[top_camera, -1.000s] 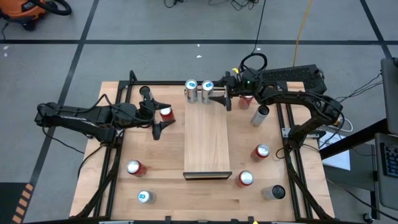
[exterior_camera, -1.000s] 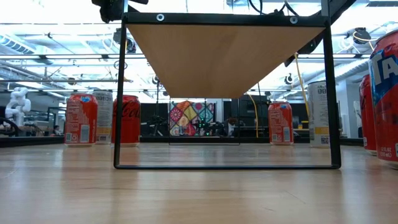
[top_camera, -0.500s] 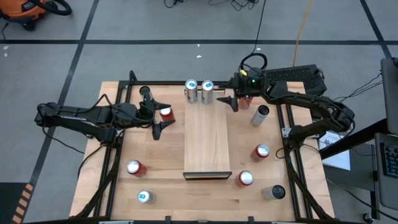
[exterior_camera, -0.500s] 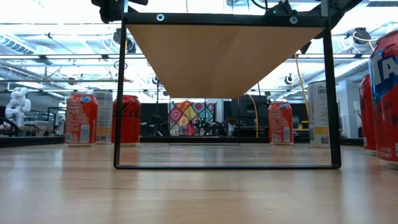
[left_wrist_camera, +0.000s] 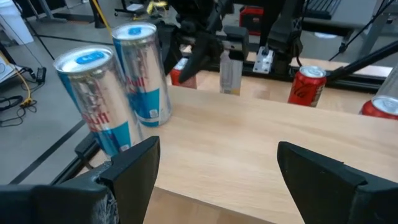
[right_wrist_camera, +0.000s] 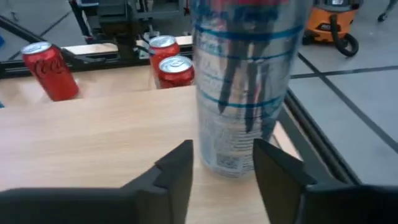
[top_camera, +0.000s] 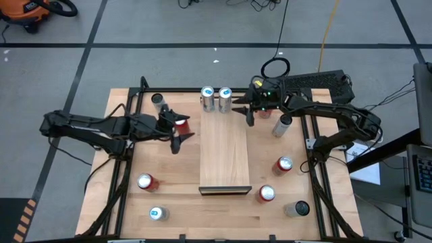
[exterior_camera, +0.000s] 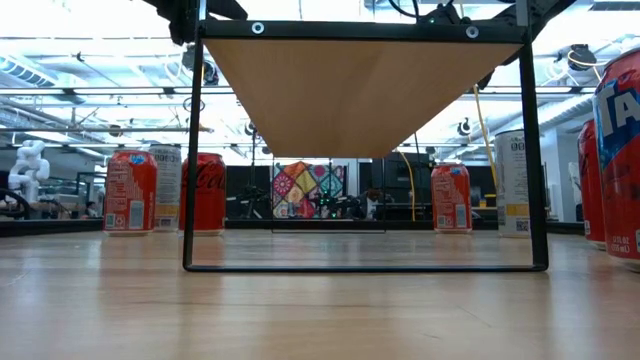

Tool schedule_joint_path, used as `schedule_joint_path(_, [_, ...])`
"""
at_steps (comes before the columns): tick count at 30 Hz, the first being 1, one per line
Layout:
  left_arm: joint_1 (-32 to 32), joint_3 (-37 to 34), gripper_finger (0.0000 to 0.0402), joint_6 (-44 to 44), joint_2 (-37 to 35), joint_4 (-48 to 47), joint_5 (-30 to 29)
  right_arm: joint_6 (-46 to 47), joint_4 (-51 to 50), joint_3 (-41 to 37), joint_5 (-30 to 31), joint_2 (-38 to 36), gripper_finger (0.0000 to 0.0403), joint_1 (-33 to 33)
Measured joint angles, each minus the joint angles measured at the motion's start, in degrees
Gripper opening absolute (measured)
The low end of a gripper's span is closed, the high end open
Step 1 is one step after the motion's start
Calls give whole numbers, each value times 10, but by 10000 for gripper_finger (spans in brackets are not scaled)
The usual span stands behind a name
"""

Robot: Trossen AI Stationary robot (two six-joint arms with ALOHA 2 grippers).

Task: Place canned beverage on shelf
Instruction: Put the top blue soda can on the shelf aligned with the other blue soda can

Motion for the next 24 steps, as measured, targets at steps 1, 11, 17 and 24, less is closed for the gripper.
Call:
schedule_joint_path(1, [0,0,322,0,4,5,0,1,4,0,0,0,126,0])
schedule_joint_path(11, [0,0,322,0,21,5,0,1,40,0,0,0,77,0])
schedule_joint_path(17, [0,0,322,0,21,5,0,1,45,0,0,0,75,0])
schedule_joint_path(24, [0,0,322,1,21,8,0,1,45,0,14,0,75,0])
